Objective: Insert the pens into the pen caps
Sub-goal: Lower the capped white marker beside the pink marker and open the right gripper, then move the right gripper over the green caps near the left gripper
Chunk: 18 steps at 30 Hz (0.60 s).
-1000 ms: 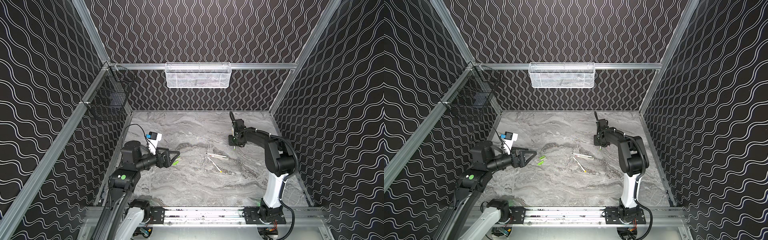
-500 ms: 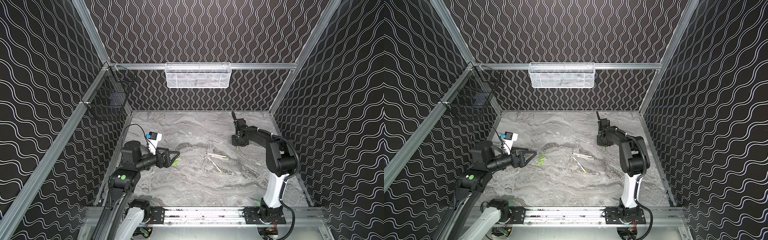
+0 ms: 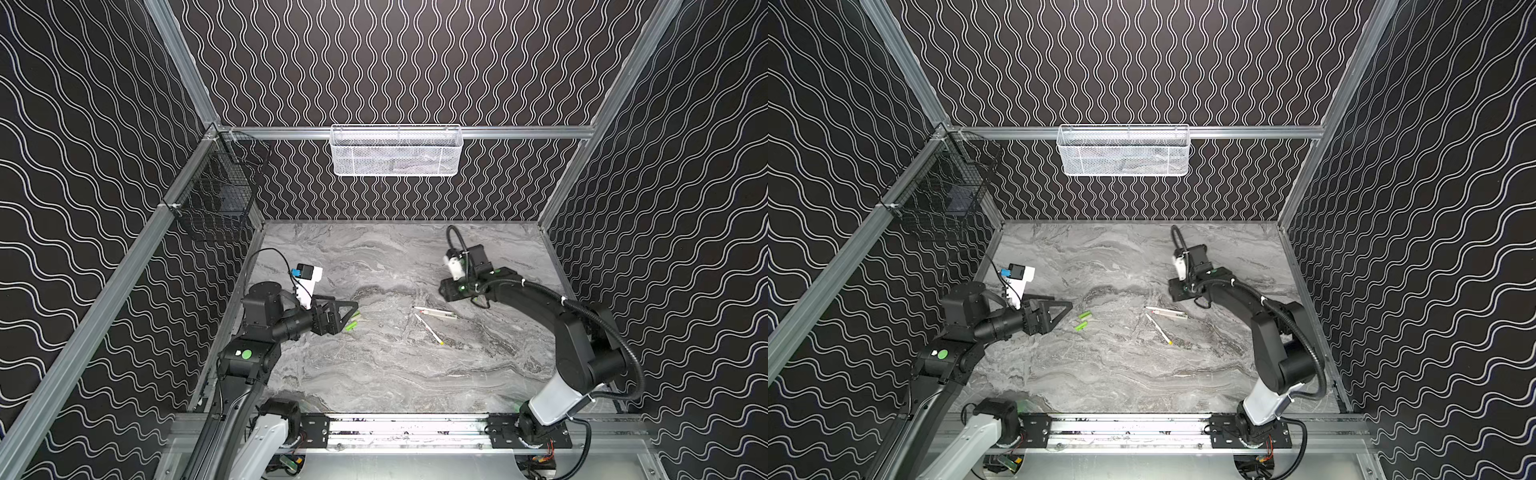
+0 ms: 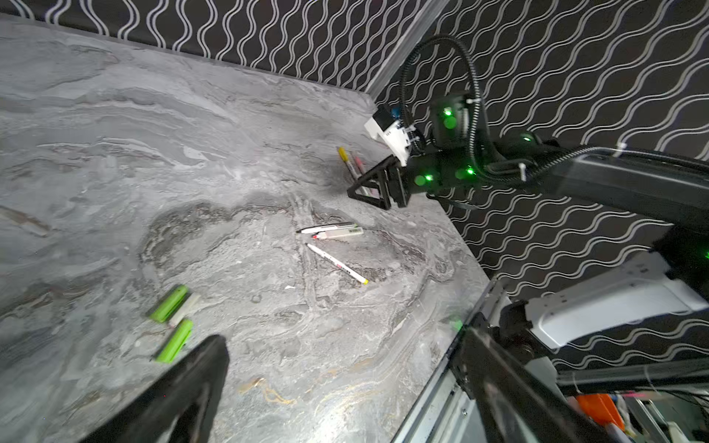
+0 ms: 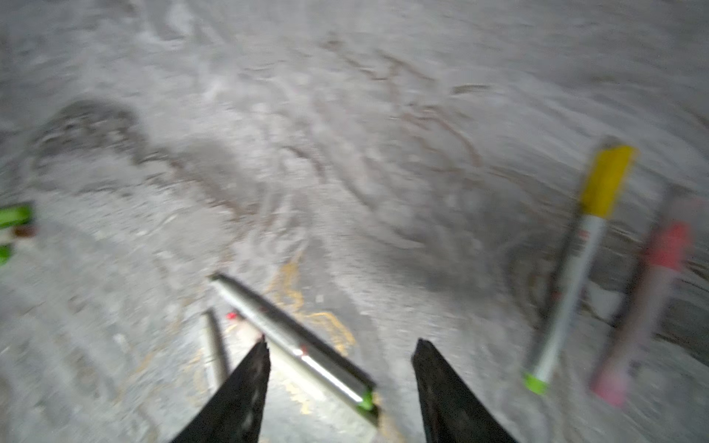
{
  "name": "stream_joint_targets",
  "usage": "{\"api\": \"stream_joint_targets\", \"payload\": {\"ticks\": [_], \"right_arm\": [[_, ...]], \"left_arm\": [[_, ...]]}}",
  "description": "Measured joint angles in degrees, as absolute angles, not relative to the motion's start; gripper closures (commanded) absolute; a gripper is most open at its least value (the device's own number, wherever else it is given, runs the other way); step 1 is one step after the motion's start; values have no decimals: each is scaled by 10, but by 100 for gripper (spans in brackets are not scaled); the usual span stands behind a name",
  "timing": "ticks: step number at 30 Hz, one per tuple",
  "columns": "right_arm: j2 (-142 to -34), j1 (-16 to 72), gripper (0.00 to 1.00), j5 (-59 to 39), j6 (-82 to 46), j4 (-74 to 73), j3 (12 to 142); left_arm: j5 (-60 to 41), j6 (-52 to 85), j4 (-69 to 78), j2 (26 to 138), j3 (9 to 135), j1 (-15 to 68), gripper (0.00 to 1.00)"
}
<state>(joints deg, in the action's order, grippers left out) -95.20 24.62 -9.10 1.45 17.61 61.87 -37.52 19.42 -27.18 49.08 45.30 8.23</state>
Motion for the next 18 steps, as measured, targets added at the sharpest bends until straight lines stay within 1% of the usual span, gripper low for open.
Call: {"api": "stream_joint_targets", "payload": {"ticks": [2,5,10,14,18], "right_arm": [[-949,280,32,-134,25,153,604],[-959,331,31,-197,28,121,599],[-1024,404,31,-248,7,73,624],[-1089,451,31,-265,-11,48,670],[-1147,468,30,-271,-37,35,710]], "left_arm": [[-339,192,-284,487,457,82,1],[-256,191,-318,491,469,82,1],[-128,191,-369,514,487,82,1],[-78,191,-392,513,489,82,1],[-54,192,-402,506,489,81,1]]}}
